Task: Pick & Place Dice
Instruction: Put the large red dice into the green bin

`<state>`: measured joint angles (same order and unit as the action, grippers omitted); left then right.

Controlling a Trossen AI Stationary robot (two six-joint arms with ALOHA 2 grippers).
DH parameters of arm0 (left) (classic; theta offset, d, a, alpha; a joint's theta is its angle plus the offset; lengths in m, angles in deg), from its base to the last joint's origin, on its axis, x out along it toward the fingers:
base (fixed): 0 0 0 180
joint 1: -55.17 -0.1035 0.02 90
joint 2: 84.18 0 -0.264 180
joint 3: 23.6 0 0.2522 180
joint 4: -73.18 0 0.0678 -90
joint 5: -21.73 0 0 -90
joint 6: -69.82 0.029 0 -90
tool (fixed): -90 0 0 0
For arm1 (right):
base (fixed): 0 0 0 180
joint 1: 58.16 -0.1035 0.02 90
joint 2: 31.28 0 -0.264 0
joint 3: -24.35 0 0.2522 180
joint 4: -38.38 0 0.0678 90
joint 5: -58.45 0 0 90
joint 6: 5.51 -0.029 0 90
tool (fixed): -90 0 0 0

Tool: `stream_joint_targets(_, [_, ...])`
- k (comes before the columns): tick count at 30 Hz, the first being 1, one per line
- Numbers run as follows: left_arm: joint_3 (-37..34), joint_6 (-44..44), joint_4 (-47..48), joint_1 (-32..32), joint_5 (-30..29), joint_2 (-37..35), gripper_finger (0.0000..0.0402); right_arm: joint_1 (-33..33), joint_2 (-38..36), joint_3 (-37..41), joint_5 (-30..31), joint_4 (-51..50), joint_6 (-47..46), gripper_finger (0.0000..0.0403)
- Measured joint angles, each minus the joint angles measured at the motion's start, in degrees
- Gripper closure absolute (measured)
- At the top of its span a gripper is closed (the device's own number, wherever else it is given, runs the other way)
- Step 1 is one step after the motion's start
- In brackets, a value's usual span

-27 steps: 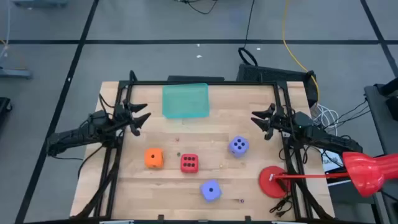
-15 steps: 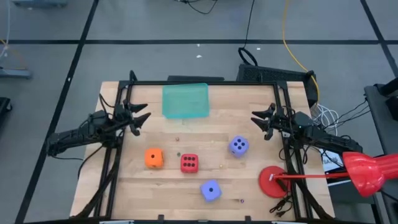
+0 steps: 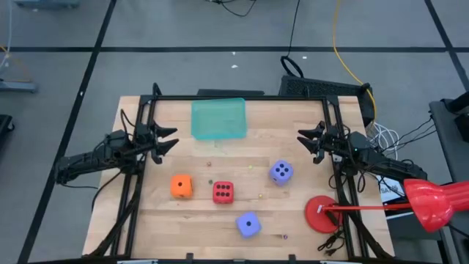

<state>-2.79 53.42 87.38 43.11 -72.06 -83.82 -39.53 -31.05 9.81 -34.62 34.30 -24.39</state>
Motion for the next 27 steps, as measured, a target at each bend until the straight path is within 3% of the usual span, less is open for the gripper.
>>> stream_joint_targets(5, [0.0, -0.64, -3.77, 0.0, 1.37, -0.02, 0.0135, 0.0, 0.12, 0.0, 0.02, 4.93, 1.45, 0.025])
stream_joint_targets(12, [0.0, -1.54, -12.24, 0.02, 3.87, -0.02, 0.0135, 0.0, 0.13, 0.02, -0.09, 21.24, 1.6, 0.025])
stream_joint_targets(15, [0.02, -0.39, -15.13, -0.02, 6.75, -0.02, 0.0135, 0.02, 0.3, -0.41, -3.35, 22.31, 1.58, 0.025])
stream_joint_targets(20, [3.48, 1.29, -10.12, 0.0, 9.8, 3.74, 0.0135, 0.0, 4.55, -3.59, -7.38, 17.6, -2.0, 0.025])
stream_joint_targets(27, [13.89, 6.53, -0.26, -0.02, 10.58, 18.23, 0.0135, -0.02, 17.85, -9.65, -11.0, 16.71, -1.47, 0.025])
